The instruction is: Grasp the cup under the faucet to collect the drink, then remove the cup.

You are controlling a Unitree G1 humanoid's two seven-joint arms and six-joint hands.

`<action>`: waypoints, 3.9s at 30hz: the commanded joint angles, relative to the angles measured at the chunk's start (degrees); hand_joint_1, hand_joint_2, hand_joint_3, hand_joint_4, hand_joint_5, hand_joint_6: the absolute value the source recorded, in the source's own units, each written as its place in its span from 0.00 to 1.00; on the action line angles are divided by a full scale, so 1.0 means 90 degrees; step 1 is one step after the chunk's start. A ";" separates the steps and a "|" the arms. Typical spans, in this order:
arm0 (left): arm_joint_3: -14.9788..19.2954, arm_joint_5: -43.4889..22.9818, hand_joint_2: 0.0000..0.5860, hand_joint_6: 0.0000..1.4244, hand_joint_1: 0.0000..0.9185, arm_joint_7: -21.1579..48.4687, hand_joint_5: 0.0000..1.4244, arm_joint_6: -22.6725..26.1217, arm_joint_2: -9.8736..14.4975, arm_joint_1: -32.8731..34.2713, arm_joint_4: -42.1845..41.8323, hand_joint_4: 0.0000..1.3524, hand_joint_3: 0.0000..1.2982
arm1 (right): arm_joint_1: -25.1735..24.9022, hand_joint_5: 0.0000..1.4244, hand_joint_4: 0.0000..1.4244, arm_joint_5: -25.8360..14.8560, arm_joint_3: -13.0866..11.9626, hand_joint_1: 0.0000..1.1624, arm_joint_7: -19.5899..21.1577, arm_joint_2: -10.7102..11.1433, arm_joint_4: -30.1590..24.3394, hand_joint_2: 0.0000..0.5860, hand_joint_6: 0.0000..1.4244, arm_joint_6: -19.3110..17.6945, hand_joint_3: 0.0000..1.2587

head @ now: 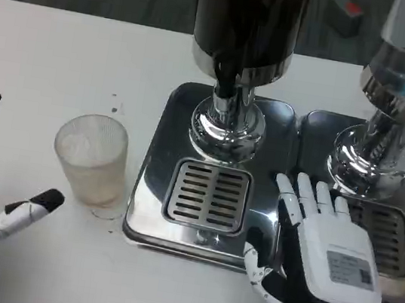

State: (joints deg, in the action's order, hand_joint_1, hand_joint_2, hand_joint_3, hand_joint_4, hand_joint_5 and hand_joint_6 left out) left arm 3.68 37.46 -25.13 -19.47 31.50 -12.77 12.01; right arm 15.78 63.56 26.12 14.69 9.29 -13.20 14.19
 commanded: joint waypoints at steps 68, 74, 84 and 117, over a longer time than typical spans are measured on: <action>-0.1332 -0.1552 0.17 0.61 0.37 0.0174 0.59 -0.2725 -0.0664 0.3314 0.5621 0.43 0.40 | 0.0103 0.00 0.00 -0.0050 0.0083 0.35 0.0060 -0.0285 -0.0059 0.91 0.07 0.0204 0.07; -0.1319 -0.1479 0.19 0.62 0.42 -0.0082 0.60 -0.2842 -0.0635 0.3315 0.5626 0.45 0.41 | 0.0085 0.00 0.00 -0.0065 0.0078 0.35 0.0056 -0.0282 -0.0044 0.91 0.07 0.0200 0.07; -0.1329 -0.1366 0.18 0.66 0.46 -0.0268 0.63 -0.2932 -0.0636 0.3377 0.5664 0.50 0.45 | 0.0079 0.00 0.00 -0.0080 0.0075 0.35 0.0060 -0.0294 -0.0033 0.90 0.08 0.0211 0.07; -0.1932 -0.0464 0.14 0.68 0.44 -0.0818 0.66 -0.3179 -0.1016 0.4322 0.5549 0.55 0.48 | 0.0052 0.00 0.00 0.0039 0.0021 0.37 0.0193 -0.0302 -0.0103 0.89 0.08 0.0329 0.07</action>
State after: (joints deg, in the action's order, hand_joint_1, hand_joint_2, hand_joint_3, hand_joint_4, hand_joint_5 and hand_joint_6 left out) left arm -12.82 32.73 -31.81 -47.75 22.70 23.92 61.52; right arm 16.14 63.50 26.51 15.57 6.98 -13.52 16.45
